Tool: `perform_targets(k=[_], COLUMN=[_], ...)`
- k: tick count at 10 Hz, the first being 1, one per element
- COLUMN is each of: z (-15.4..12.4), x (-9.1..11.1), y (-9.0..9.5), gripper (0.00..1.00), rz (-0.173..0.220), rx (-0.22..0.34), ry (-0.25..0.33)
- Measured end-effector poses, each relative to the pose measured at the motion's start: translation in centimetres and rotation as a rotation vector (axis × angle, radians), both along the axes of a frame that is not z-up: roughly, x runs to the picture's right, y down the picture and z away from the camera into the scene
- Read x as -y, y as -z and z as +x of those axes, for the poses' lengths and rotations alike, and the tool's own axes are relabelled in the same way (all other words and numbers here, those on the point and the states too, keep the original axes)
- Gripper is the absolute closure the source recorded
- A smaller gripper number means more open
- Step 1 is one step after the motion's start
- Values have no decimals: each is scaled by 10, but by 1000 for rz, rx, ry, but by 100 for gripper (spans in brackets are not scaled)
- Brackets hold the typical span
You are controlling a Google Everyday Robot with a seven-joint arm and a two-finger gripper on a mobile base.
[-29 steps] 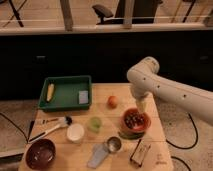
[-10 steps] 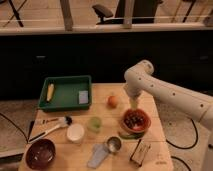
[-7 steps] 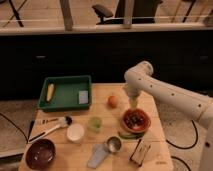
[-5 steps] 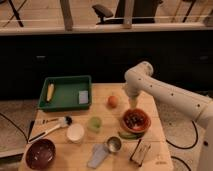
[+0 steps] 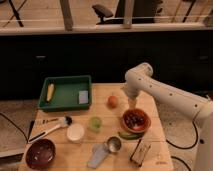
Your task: Place apple in paper cup
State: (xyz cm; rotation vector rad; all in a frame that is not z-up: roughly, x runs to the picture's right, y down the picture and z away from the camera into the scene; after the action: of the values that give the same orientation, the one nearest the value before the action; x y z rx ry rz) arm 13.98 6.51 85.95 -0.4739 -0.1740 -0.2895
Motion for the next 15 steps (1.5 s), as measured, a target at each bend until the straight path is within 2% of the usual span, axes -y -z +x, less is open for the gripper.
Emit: perform_targets(k=[15], z=[-28], x=[-4], y=[-37], gripper=[20], rz=[-40], rx=[130], ry=[-24])
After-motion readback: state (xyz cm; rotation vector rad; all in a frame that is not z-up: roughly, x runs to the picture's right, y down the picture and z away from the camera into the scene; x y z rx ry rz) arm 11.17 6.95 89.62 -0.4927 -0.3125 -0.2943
